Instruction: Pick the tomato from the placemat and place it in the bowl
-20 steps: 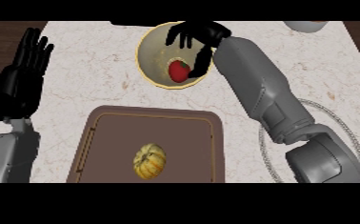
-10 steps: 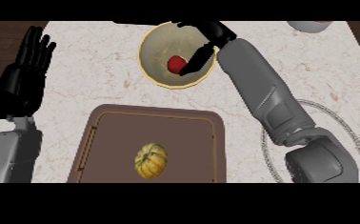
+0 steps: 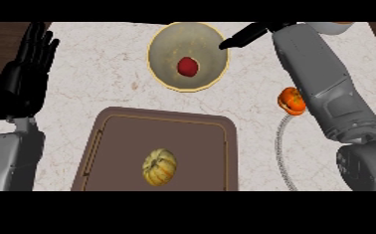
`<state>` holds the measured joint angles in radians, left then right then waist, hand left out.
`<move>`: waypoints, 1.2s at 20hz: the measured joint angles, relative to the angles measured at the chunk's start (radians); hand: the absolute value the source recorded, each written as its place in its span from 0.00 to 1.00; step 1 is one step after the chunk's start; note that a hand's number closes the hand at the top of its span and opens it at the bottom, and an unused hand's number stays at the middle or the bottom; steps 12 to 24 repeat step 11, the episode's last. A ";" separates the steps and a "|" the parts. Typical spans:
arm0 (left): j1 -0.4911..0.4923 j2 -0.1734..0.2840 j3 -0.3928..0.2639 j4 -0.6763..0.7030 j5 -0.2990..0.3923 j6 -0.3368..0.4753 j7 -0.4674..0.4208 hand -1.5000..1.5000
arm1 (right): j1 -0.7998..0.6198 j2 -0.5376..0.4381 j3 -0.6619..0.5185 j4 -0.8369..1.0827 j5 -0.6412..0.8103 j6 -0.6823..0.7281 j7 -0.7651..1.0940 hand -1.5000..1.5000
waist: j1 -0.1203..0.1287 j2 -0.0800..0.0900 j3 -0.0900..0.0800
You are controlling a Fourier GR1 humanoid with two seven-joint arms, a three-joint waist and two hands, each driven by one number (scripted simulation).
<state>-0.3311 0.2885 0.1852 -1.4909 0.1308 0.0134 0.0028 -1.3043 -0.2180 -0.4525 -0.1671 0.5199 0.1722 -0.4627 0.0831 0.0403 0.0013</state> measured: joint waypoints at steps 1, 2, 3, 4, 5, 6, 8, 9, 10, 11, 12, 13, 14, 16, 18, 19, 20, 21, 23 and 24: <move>-0.004 -0.003 -0.005 0.001 -0.004 0.002 0.001 0.50 | 0.000 -0.022 -0.013 0.003 -0.011 0.012 0.002 0.00 | 0.002 0.003 0.000; 0.002 -0.003 -0.006 -0.007 0.000 -0.002 0.002 0.50 | 0.003 -0.050 -0.025 0.006 -0.022 0.032 0.001 0.00 | 0.007 0.003 0.001; 0.003 -0.010 -0.010 -0.006 -0.004 0.001 -0.003 0.50 | 0.014 -0.071 -0.032 0.009 -0.028 0.046 -0.009 0.00 | 0.009 0.006 0.001; -0.004 -0.007 -0.008 -0.001 -0.003 0.001 -0.001 0.50 | 0.022 -0.093 -0.040 0.011 -0.035 0.066 -0.019 0.00 | 0.010 0.009 0.001; -0.001 -0.009 -0.011 -0.004 -0.002 -0.003 -0.002 0.50 | 0.026 -0.110 -0.049 0.014 -0.043 0.075 -0.020 0.00 | 0.015 0.011 0.001; -0.003 -0.006 -0.008 -0.002 0.000 -0.006 -0.007 0.50 | 0.037 -0.130 -0.056 0.015 -0.049 0.092 -0.032 0.00 | 0.017 0.013 0.002; -0.009 -0.011 -0.013 -0.006 -0.002 -0.002 -0.007 0.50 | 0.049 -0.167 -0.066 0.020 -0.057 0.127 -0.045 0.00 | 0.022 0.017 0.002; -0.010 -0.011 -0.014 -0.007 -0.002 -0.005 -0.009 0.50 | 0.057 -0.186 -0.071 0.022 -0.061 0.144 -0.053 0.00 | 0.025 0.019 0.003; -0.010 -0.015 -0.017 -0.009 -0.003 -0.004 -0.009 0.50 | 0.063 -0.201 -0.076 0.023 -0.065 0.159 -0.059 0.00 | 0.029 0.021 0.003; -0.010 -0.016 -0.017 -0.009 -0.001 -0.004 -0.011 0.50 | 0.070 -0.220 -0.078 0.024 -0.067 0.175 -0.069 0.00 | 0.033 0.024 0.004; -0.010 -0.016 -0.017 -0.009 -0.001 -0.004 -0.011 0.50 | 0.070 -0.220 -0.078 0.024 -0.067 0.175 -0.069 0.00 | 0.033 0.024 0.004; -0.010 -0.016 -0.017 -0.009 -0.001 -0.004 -0.011 0.50 | 0.070 -0.220 -0.078 0.024 -0.067 0.175 -0.069 0.00 | 0.033 0.024 0.004; -0.010 -0.016 -0.017 -0.009 -0.001 -0.004 -0.011 0.50 | 0.070 -0.220 -0.078 0.024 -0.067 0.175 -0.069 0.00 | 0.033 0.024 0.004; -0.010 -0.016 -0.017 -0.009 -0.001 -0.004 -0.011 0.50 | 0.070 -0.220 -0.078 0.024 -0.067 0.175 -0.069 0.00 | 0.033 0.024 0.004; -0.010 -0.016 -0.017 -0.009 -0.001 -0.004 -0.011 0.50 | 0.070 -0.220 -0.078 0.024 -0.067 0.175 -0.069 0.00 | 0.033 0.024 0.004; -0.010 -0.016 -0.017 -0.009 -0.001 -0.004 -0.011 0.50 | 0.070 -0.220 -0.078 0.024 -0.067 0.175 -0.069 0.00 | 0.033 0.024 0.004; -0.010 -0.016 -0.017 -0.009 -0.001 -0.004 -0.011 0.50 | 0.070 -0.220 -0.078 0.024 -0.067 0.175 -0.069 0.00 | 0.033 0.024 0.004; -0.010 -0.016 -0.017 -0.009 -0.001 -0.004 -0.011 0.50 | 0.070 -0.220 -0.078 0.024 -0.067 0.175 -0.069 0.00 | 0.033 0.024 0.004; -0.010 -0.016 -0.017 -0.009 -0.001 -0.004 -0.011 0.50 | 0.070 -0.220 -0.078 0.024 -0.067 0.175 -0.069 0.00 | 0.033 0.024 0.004; -0.010 -0.016 -0.017 -0.009 -0.001 -0.004 -0.011 0.50 | 0.070 -0.220 -0.078 0.024 -0.067 0.175 -0.069 0.00 | 0.033 0.024 0.004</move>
